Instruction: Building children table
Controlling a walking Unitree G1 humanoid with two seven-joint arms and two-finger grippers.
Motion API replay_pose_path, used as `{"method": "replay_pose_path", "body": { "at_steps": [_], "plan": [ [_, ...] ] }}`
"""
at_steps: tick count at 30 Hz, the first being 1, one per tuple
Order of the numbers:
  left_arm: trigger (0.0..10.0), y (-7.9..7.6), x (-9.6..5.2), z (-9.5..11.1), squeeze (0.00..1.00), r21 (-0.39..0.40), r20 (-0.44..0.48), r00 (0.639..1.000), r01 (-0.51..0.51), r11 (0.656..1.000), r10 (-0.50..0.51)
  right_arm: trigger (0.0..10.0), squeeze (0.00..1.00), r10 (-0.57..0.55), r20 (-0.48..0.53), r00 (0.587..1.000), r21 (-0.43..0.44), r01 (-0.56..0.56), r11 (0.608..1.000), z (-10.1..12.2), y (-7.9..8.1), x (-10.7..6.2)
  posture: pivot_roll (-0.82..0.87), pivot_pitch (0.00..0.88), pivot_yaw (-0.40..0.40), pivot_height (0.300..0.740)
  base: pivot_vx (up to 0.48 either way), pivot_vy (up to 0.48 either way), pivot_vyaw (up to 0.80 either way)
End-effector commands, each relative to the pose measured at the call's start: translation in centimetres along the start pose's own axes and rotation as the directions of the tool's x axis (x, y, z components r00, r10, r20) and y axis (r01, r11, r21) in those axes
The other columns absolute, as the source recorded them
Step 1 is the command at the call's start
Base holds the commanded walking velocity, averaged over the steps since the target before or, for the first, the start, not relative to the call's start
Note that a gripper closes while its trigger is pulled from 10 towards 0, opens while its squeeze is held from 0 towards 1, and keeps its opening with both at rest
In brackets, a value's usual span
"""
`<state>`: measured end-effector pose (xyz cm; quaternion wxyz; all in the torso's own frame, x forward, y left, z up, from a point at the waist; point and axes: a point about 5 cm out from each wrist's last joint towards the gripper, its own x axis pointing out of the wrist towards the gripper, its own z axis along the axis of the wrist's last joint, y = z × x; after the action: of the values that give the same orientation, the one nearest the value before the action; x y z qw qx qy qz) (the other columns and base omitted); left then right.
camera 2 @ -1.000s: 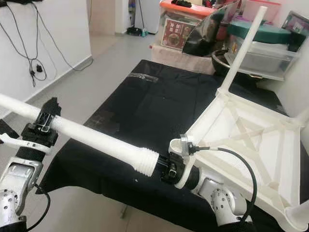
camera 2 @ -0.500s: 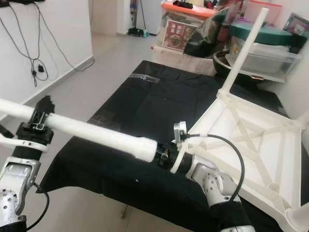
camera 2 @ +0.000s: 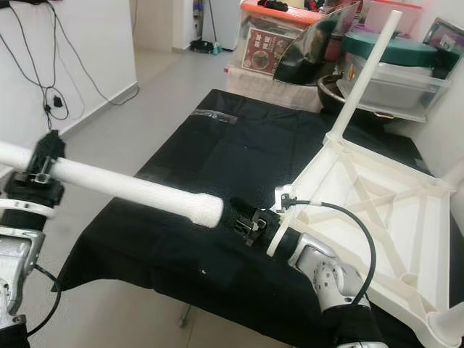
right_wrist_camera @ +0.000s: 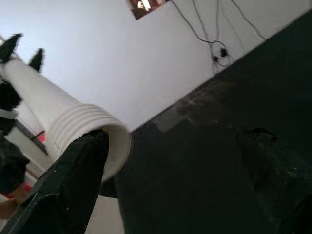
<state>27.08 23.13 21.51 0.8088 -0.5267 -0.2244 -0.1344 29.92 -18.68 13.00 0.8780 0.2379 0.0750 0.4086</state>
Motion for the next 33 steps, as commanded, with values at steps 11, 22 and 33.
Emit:
{"method": "replay_pose_path", "body": {
  "at_steps": [11,22,33],
  "plan": [
    [0.0,0.0,2.1,0.2,0.0,0.052,-0.067,0.997,0.043,0.998,-0.04,10.0,0.85,0.0,0.1,0.995,-0.1,0.01,0.995,4.9,0.0,-1.0,0.06,0.0,-0.096,0.74,0.0,0.0,0.0],
    [1.7,-0.6,4.5,-2.7,0.0,0.082,-0.267,0.96,0.115,0.99,-0.09,10.0,0.0,0.338,-0.03,0.941,-0.271,-0.333,0.903,7.0,6.9,5.5,0.06,0.0,-0.082,0.74,0.0,0.0,0.0],
    [0.7,-1.3,4.3,-4.2,0.0,0.066,-0.32,0.939,0.153,0.986,-0.125,10.0,0.0,0.356,-0.322,0.877,-0.277,-0.447,0.85,4.5,8.2,7.9,0.06,0.0,-0.087,0.74,0.0,0.0,0.0]
  ]
}}
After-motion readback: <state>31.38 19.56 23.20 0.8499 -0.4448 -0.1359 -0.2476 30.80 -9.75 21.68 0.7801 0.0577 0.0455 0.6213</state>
